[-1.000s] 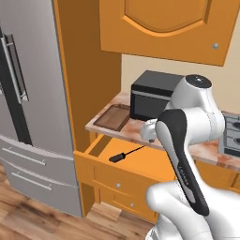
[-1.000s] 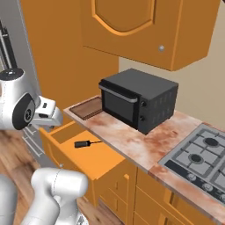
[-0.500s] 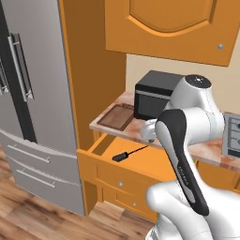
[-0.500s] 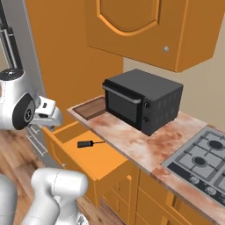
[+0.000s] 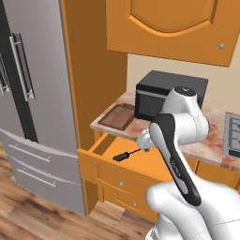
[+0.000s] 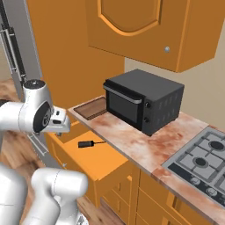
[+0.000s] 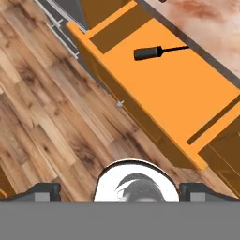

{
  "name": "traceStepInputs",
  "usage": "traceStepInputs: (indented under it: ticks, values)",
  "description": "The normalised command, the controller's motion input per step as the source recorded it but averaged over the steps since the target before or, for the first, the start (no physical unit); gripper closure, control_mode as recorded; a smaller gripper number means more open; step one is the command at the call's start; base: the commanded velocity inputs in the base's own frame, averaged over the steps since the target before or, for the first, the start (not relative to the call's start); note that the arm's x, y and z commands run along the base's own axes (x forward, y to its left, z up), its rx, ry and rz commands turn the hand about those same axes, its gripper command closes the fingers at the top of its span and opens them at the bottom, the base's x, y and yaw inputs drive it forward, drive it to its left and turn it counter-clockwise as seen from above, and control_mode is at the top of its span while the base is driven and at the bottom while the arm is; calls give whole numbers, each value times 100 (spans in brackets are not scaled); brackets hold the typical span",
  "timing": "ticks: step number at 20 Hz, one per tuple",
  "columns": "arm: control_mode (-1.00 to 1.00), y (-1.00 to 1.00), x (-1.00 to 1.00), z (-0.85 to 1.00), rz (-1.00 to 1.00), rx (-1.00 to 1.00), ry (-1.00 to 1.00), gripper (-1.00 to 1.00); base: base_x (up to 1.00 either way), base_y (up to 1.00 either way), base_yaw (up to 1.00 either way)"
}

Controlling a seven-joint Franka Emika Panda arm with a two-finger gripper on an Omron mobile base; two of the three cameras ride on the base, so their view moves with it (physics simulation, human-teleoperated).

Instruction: Pick up the knife from the drawer and place it on the cutting board. Then place the meat from the plate to the cutting board.

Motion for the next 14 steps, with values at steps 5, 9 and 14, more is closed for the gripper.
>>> traceStepInputs:
  ticks: [5, 9, 14]
  values:
    - [-100, 9, 48, -84, 5, -1, 0, -100, 0, 0, 0]
    - [-100, 11, 56, -79, 7, 0, 2, -100, 0, 0, 0]
    - [-100, 16, 36, -33, 2, 0, 6, -100, 0, 0, 0]
